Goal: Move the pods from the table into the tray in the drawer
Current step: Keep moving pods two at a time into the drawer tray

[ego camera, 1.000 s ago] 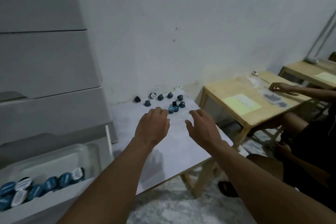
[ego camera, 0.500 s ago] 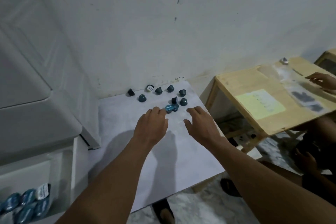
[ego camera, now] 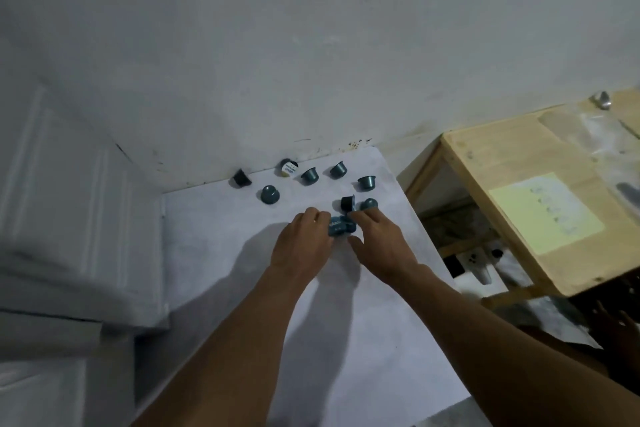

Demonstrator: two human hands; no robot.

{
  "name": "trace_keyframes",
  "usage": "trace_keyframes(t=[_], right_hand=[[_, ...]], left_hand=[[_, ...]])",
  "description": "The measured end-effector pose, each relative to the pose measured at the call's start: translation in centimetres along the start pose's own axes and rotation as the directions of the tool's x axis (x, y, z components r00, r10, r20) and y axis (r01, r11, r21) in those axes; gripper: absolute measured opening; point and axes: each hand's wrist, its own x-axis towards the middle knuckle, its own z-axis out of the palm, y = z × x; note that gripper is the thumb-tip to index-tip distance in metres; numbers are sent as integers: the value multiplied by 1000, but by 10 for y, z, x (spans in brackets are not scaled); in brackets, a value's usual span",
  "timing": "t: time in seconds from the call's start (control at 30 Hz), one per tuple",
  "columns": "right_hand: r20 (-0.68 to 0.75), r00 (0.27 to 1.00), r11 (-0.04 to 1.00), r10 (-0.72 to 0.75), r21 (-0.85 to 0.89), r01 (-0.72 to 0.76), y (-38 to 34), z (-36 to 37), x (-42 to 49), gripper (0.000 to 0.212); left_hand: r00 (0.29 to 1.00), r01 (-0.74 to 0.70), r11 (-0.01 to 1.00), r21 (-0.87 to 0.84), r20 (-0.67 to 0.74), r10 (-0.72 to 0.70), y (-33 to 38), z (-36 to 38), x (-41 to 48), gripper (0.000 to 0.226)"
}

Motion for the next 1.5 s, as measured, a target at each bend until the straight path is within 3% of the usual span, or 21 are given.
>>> trace_keyframes(t=[0.5, 0.67, 0.87, 1.1, 1.27, 1.5], right_hand=[[121, 992, 998, 27, 47, -33, 19, 17, 48, 32], [146, 988, 997, 40, 65, -50, 19, 19, 52, 34], [170, 985, 999, 11, 42, -19, 14, 16, 38, 42], [67, 996, 997, -58, 51, 55, 6, 4, 22, 52], [-18, 991, 991, -130, -12, 130, 0, -10, 7, 40], [-132, 981, 986, -144, 66, 154, -3, -24, -41, 38]], left_hand=[[998, -9, 992, -123, 61, 17, -12, 33, 35, 22], [997, 34, 992, -124, 67, -26, -26, 30, 32, 42], [994, 69, 994, -82, 87, -62, -36, 21, 20, 37], [994, 92, 989, -114, 65, -85, -28, -4, 8, 34], [992, 123, 986, -117, 23, -121, -14, -27, -5, 36], [993, 92, 992, -86, -60, -97, 16, -48, -49, 40]])
